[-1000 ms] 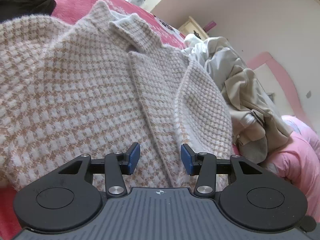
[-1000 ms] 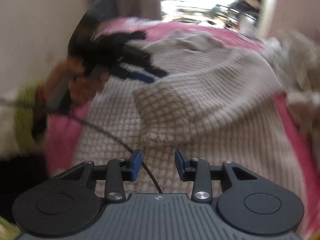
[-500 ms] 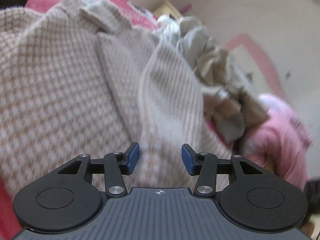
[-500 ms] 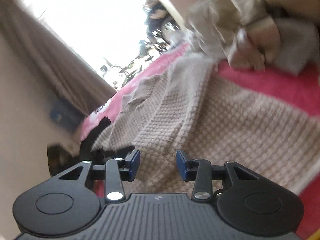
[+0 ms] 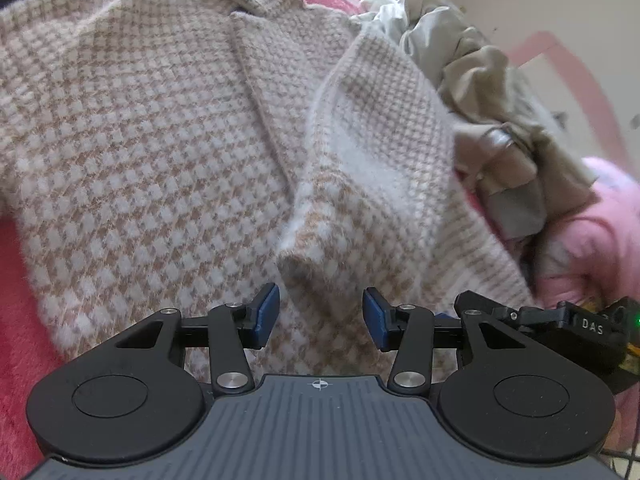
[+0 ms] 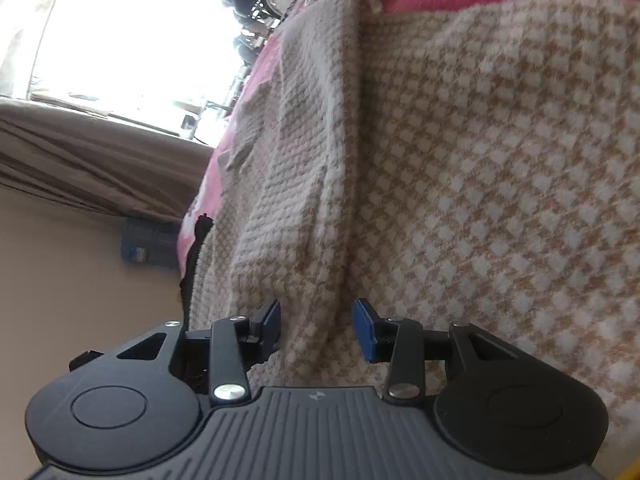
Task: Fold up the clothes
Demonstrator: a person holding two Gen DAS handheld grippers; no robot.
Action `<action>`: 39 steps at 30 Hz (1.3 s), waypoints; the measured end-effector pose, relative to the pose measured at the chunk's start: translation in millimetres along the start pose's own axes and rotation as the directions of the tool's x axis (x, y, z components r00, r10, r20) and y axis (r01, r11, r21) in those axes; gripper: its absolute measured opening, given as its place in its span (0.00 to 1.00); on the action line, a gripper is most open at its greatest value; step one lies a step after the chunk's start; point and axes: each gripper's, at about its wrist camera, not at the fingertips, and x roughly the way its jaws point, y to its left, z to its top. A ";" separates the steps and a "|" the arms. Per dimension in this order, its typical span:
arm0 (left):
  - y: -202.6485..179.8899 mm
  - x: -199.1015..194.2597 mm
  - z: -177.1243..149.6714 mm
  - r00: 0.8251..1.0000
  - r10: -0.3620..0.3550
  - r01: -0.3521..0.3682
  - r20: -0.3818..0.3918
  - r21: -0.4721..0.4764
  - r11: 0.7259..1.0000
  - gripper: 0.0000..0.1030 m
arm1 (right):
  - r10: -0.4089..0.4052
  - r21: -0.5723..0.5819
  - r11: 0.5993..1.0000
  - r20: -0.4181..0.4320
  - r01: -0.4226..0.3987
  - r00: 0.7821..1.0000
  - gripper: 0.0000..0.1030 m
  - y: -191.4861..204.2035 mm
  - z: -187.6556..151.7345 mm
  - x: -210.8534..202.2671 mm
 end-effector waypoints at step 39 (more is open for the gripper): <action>-38.2 8.4 -22.4 0.973 0.227 -0.226 0.038 -0.034 0.974 0.22 | 0.179 -0.015 0.984 0.031 -0.179 0.983 0.38 -18.5 -1.5 26.3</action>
